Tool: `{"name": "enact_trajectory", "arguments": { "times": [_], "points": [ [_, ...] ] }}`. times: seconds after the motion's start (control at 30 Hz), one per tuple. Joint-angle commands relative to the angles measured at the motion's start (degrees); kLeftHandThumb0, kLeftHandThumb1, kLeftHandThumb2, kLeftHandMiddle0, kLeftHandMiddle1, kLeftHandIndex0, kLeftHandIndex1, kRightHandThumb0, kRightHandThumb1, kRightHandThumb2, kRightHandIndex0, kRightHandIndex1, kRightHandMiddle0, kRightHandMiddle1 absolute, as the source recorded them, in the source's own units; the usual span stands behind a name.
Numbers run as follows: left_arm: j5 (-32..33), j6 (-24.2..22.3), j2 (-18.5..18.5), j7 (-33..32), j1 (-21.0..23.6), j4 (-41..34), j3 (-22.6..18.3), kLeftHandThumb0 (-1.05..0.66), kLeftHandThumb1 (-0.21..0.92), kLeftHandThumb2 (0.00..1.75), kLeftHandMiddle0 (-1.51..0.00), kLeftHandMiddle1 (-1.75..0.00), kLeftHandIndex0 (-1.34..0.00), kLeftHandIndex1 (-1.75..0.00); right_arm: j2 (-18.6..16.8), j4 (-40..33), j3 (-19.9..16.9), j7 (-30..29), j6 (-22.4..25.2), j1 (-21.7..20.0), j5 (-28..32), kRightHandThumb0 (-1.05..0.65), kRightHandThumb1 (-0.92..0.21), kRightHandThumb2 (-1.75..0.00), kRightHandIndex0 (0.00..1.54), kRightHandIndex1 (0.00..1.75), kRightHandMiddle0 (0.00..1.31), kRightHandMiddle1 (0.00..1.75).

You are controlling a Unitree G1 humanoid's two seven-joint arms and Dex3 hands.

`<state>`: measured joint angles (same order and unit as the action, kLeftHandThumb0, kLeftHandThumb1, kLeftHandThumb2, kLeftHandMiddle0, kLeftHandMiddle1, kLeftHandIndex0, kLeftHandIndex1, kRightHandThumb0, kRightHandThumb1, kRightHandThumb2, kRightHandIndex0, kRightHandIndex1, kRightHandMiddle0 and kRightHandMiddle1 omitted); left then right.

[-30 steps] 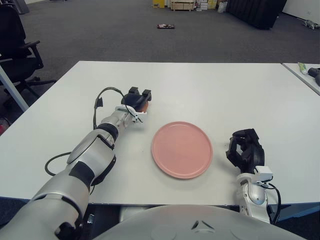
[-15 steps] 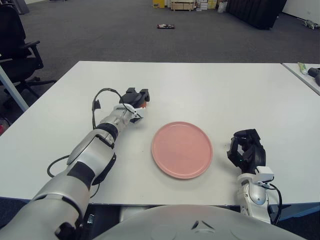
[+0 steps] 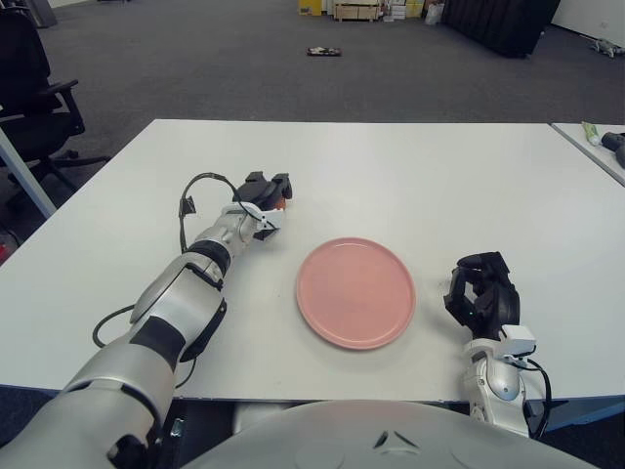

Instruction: Put the apple into the plate.

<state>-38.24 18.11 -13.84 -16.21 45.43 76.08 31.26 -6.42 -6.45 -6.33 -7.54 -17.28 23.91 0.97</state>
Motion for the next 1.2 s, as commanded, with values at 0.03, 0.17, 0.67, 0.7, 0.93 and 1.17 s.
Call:
{"name": "enact_trajectory", "arguments": {
  "times": [0.03, 0.17, 0.67, 0.7, 0.93, 1.17],
  "points": [
    [-0.3, -0.7, 0.0, 3.7, -3.9, 1.9, 0.3, 0.0, 0.08, 1.56, -0.83, -1.64, -0.56, -1.75, -0.1, -0.1, -0.3, -0.1, -0.3, -0.7, 0.4, -0.4, -0.62, -0.94, 0.77, 1.75, 0.38, 1.75],
    [-0.1, -0.8, 0.0, 4.0, -3.9, 1.8, 0.1, 0.0, 0.08, 1.56, -0.83, -1.64, -0.56, -1.75, -0.2, -0.3, -0.3, -0.3, 0.0, -0.7, 0.4, -0.4, -0.62, -0.94, 0.77, 1.75, 0.38, 1.75],
    [1.8, -1.7, 0.0, 6.8, -3.8, 1.7, -1.4, 0.0, 0.08, 1.56, -0.84, -1.62, -0.56, -1.75, -0.5, -0.6, -0.1, -0.5, 0.1, -0.6, 0.5, -0.4, -0.63, -0.94, 0.79, 1.75, 0.38, 1.75],
    [2.1, -1.5, 0.0, 7.1, -3.8, 1.7, -1.7, 0.0, 0.08, 1.56, -0.84, -1.62, -0.56, -1.75, -0.4, -0.6, 0.0, -0.5, 0.0, -0.6, 0.5, -0.39, -0.63, -0.94, 0.79, 1.75, 0.38, 1.75],
    [3.6, 0.1, -0.9, 9.0, -2.9, 0.8, -3.3, 0.0, 0.07, 1.57, -0.84, -1.62, -0.57, -1.75, -0.4, -0.2, 0.0, -0.5, -0.8, -0.8, 0.2, -0.4, -0.62, -0.94, 0.79, 1.75, 0.38, 1.75],
    [3.6, 0.6, -1.6, 9.3, -1.8, 0.0, -3.6, 0.0, 0.06, 1.57, -0.84, -1.62, -0.57, -1.75, -0.4, 0.1, 0.1, -0.2, -1.2, -1.0, 0.6, -0.39, -0.63, -0.93, 0.79, 1.75, 0.38, 1.75]
  ]
}}
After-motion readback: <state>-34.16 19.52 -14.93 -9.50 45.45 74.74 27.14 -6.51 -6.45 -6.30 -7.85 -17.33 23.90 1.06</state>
